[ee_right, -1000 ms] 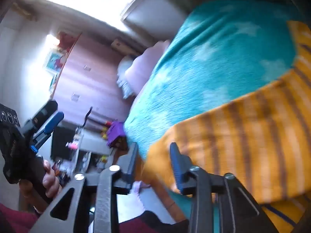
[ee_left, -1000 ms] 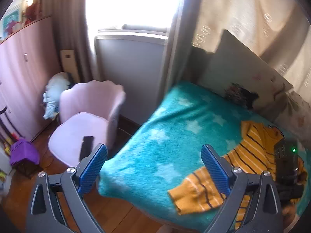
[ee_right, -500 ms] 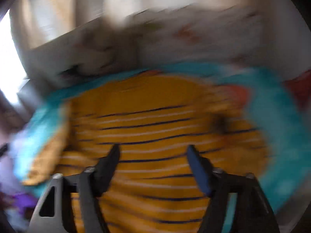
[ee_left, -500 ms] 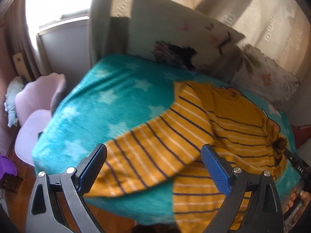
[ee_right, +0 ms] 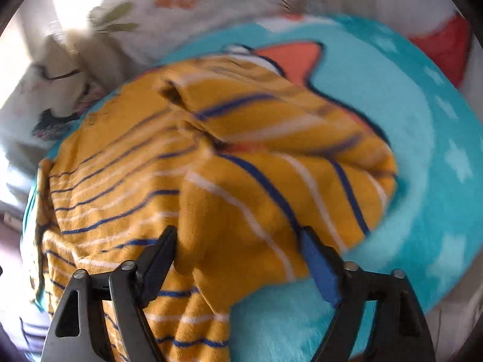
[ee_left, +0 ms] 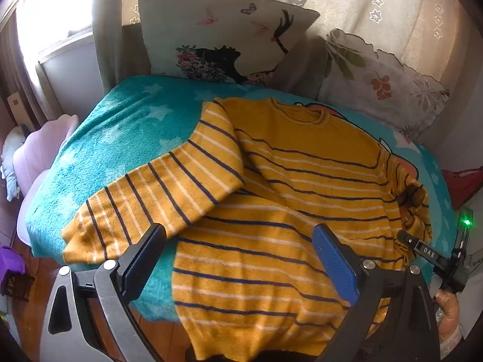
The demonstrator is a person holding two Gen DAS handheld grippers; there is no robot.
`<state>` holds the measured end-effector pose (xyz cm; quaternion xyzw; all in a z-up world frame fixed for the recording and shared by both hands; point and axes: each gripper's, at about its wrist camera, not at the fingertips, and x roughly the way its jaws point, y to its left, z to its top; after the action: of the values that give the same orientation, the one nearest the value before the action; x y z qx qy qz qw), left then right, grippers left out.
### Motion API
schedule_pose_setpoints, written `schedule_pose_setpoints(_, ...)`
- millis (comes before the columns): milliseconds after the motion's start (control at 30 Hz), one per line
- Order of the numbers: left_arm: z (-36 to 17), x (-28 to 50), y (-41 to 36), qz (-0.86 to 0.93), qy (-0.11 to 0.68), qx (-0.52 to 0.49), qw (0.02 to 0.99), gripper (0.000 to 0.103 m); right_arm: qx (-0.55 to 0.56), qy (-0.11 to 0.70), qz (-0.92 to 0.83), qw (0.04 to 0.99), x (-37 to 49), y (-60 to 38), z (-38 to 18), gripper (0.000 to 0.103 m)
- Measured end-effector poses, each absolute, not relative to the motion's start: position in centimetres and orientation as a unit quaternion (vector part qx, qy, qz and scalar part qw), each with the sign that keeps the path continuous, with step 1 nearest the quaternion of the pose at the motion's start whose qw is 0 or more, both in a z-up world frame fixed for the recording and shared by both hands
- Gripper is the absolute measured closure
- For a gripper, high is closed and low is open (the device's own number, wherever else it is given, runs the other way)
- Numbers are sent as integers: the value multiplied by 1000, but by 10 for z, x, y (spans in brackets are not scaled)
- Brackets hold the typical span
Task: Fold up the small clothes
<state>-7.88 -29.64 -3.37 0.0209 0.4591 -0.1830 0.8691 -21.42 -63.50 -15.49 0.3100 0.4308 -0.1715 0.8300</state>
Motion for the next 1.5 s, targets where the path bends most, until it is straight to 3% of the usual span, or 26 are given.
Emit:
schedule_pose_setpoints(33,-32,-81,-300,-180,459,22,870,6,321,425,-151,833,-213,-638,-156,69)
schedule_pose_setpoints(133,-33,-83,-303,-169,458,16,872,6,346,413,-114,835,-218,-651,-154,91)
schedule_pose_setpoints(267,-34,-82,-300,-144,452,6,880,6,331,403,-102,847,-244,-664,-137,94)
schedule_pose_setpoints(633,-72,-76,-228,-36,483,-41,874,6,174,462,-366,789,-354,-755,-117,93)
schedule_pose_setpoints(733,-91,-81,-217,-25,499,-44,865,6,155,463,-411,770,-358,-759,-117,80)
schedule_pose_setpoints(800,-102,-82,-211,-30,510,-53,858,6,176,447,-367,797,-349,-745,-112,73)
schedule_pose_setpoints(867,-116,-82,-209,-47,524,-66,848,6,212,436,-276,830,-331,-721,-113,59)
schedule_pose_setpoints(967,-135,-85,-212,-65,546,-68,833,6,298,447,-71,841,-289,-679,-135,58)
schedule_pose_setpoints(1100,-153,-94,-216,-94,564,-63,818,6,322,473,78,816,-248,-626,-158,58)
schedule_pose_setpoints(1400,-174,-99,-235,-148,581,-51,799,6,371,494,136,774,-248,-578,-187,52)
schedule_pose_setpoints(1467,-174,-100,-238,-142,584,-34,799,12,367,504,134,770,-251,-572,-188,50)
schedule_pose_setpoints(1500,-174,-99,-240,-134,584,-23,800,22,361,512,133,768,-253,-566,-191,50)
